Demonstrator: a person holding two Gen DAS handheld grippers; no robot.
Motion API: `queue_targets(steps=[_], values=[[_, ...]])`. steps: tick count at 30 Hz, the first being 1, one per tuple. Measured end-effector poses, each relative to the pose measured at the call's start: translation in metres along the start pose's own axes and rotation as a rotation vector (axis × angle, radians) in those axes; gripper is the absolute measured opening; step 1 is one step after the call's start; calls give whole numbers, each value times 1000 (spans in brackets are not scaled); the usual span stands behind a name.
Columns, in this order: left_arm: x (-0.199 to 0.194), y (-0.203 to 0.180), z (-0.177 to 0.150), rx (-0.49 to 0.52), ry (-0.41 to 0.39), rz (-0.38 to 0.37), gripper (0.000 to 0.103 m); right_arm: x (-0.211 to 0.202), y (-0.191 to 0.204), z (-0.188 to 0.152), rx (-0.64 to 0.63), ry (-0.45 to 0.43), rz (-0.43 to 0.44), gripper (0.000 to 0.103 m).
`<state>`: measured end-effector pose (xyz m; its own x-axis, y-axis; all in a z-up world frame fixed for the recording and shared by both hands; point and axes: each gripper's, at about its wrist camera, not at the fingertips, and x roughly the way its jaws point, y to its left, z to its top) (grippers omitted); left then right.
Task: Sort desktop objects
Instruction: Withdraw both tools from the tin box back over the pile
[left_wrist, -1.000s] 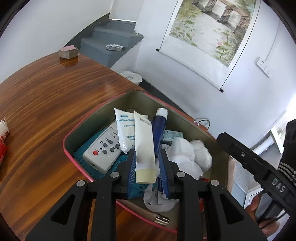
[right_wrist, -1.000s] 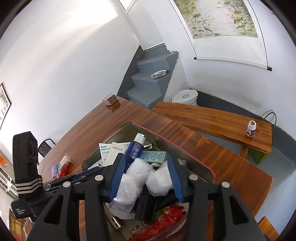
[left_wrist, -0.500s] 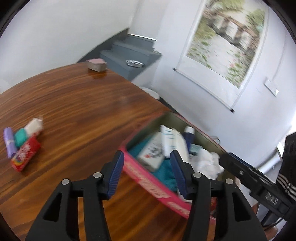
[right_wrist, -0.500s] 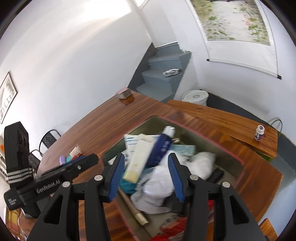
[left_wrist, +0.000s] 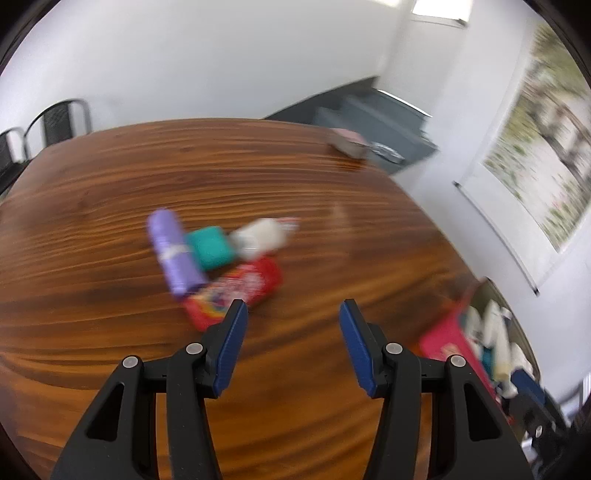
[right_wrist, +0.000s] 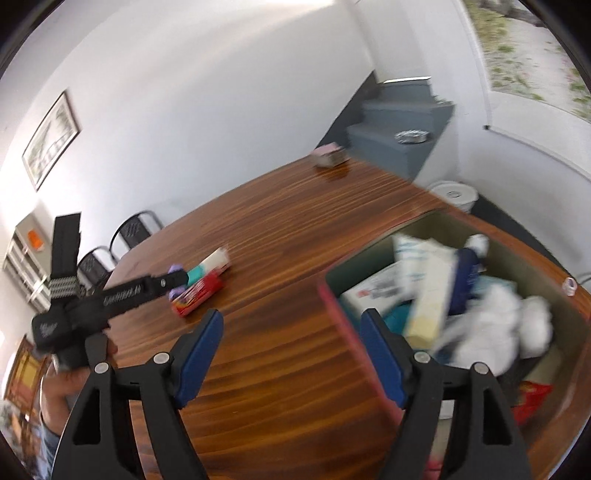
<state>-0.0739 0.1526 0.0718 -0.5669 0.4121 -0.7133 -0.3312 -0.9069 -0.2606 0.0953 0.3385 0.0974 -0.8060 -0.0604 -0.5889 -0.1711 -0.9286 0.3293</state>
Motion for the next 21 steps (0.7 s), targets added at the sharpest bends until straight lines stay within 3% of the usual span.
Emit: queue_targets(steps=[8, 21], values=[[30, 57, 11, -98, 31, 104, 56, 38, 27, -15, -49, 91, 49, 80], [67, 73, 25, -143, 64, 137, 56, 60, 31, -20, -45, 132, 36, 80]])
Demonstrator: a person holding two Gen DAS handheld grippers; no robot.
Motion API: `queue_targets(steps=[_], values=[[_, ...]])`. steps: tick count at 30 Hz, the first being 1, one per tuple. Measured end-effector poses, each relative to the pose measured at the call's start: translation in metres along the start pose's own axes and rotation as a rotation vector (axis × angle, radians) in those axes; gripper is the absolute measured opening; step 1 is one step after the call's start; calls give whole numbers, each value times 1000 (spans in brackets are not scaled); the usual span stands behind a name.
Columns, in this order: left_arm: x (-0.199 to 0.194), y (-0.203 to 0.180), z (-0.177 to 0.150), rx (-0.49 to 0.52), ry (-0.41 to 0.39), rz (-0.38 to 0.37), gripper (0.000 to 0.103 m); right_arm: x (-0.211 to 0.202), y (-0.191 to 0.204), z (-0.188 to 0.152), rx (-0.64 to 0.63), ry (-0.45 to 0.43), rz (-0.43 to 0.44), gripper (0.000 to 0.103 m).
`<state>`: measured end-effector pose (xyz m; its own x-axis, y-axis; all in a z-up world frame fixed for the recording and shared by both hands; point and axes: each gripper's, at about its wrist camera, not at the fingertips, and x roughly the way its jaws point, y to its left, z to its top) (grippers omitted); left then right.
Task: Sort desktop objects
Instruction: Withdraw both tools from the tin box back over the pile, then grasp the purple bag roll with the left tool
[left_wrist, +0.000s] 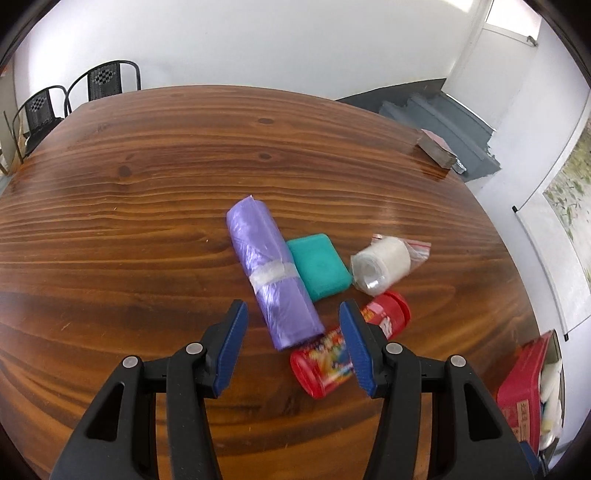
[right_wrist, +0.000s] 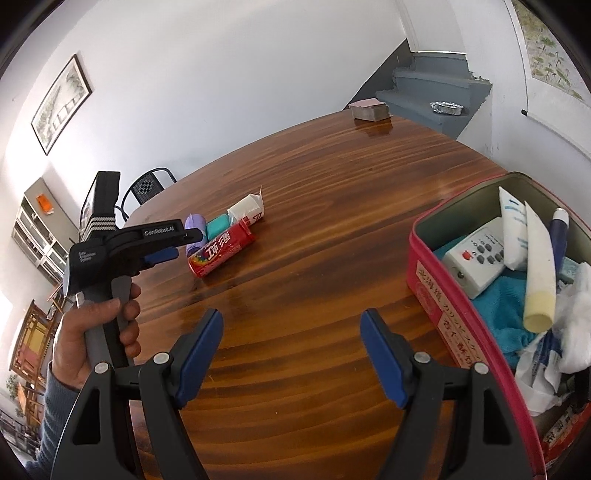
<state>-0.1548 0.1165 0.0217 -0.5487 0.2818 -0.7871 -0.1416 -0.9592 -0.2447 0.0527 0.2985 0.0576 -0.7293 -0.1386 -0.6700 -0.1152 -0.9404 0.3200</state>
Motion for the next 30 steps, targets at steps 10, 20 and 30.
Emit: queue_targets(steps=[10, 20, 30], values=[[20, 2, 8, 0, 17, 42, 56, 14, 4, 1, -9, 19, 0, 80], [19, 17, 7, 17, 17, 65, 56, 23, 7, 1, -19, 38, -3, 80], [21, 28, 14, 24, 15, 83, 56, 34, 19, -2, -43, 59, 2, 80]])
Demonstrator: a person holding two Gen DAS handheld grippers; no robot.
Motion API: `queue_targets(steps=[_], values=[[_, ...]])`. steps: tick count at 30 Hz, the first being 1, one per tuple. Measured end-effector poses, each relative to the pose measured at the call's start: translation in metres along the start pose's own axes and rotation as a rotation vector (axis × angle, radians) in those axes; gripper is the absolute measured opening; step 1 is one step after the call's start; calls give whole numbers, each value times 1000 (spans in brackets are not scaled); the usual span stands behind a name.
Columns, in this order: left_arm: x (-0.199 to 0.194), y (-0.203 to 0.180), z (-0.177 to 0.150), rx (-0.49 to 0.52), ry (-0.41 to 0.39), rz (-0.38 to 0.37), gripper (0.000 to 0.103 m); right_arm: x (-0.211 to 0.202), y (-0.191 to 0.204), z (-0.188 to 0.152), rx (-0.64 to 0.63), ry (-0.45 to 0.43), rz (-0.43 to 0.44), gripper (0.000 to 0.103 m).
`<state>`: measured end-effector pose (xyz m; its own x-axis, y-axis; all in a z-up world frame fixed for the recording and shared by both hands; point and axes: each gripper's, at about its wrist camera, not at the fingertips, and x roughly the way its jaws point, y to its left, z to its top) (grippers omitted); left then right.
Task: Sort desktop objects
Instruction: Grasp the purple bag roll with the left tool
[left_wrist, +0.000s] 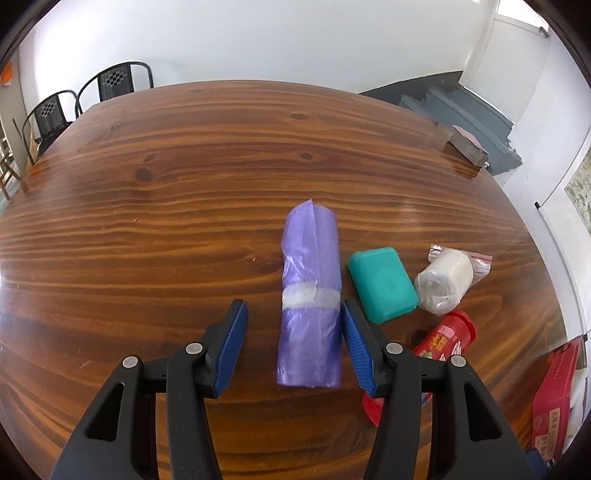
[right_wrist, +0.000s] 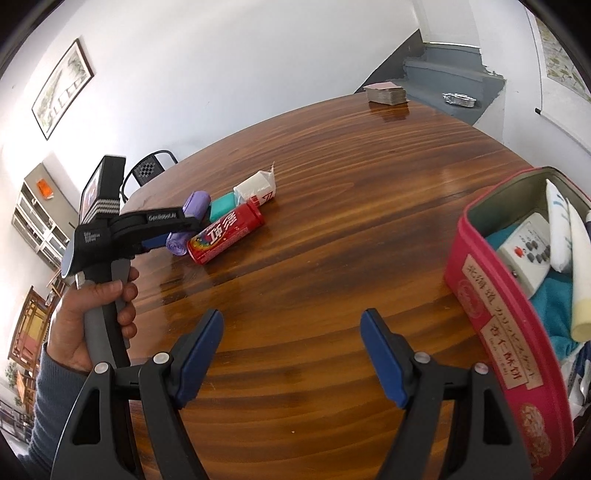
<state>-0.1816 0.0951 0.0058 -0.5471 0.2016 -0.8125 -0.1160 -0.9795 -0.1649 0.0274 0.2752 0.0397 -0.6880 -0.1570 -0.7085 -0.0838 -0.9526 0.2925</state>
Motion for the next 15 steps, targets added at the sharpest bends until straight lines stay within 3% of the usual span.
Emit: queue_targets(steps=[6, 7, 8, 15], values=[[8, -4, 5, 28, -14, -3, 55, 10, 7, 7, -32, 4, -18, 80], [8, -4, 6, 33, -19, -2, 50, 13, 10, 10, -42, 4, -18, 80], [8, -4, 5, 40, -21, -15, 33, 16, 13, 13, -53, 4, -13, 80], [-7, 6, 10, 27, -54, -1, 34, 55, 32, 34, -81, 71, 38, 80]])
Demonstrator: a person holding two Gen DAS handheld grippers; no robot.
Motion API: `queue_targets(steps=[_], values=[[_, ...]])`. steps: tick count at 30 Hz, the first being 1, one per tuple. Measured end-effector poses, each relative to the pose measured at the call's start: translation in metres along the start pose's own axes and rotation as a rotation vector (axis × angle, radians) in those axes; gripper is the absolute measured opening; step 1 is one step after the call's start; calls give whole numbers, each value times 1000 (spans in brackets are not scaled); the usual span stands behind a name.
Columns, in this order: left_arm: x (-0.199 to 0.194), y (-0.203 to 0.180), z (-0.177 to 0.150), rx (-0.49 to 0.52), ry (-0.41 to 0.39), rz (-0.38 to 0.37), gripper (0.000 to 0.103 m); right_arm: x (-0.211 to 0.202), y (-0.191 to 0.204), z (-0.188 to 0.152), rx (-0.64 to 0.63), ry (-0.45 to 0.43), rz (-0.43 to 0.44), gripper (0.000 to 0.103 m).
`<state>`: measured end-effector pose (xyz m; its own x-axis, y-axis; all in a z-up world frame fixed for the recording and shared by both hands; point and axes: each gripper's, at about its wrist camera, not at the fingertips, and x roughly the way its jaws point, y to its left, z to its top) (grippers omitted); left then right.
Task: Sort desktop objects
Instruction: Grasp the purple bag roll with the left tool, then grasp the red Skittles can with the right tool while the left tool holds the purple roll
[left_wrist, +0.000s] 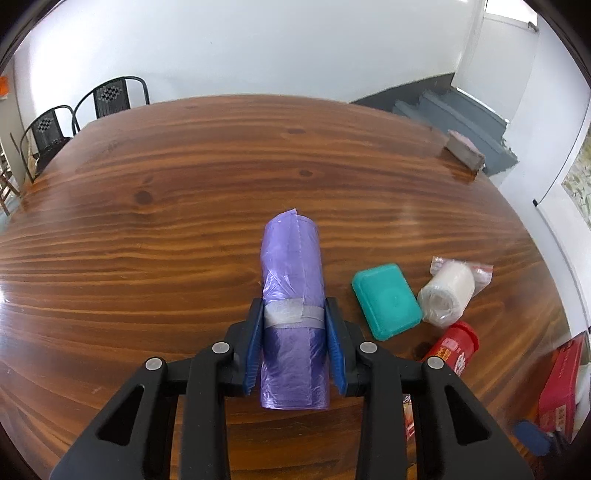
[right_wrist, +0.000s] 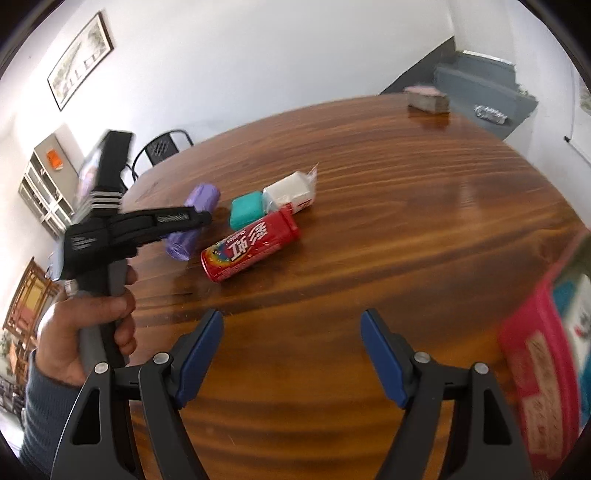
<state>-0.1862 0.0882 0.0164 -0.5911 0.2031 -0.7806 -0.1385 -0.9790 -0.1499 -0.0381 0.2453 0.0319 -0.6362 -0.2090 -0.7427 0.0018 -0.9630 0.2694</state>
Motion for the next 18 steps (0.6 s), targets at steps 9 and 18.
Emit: queue_targets(steps=[9, 18], values=[[-24, 9, 13, -43, -63, -31, 34, 42, 13, 25, 101, 86, 101, 80], [-36, 18, 14, -83, -78, -45, 34, 76, 45, 47, 57, 60, -94, 80]])
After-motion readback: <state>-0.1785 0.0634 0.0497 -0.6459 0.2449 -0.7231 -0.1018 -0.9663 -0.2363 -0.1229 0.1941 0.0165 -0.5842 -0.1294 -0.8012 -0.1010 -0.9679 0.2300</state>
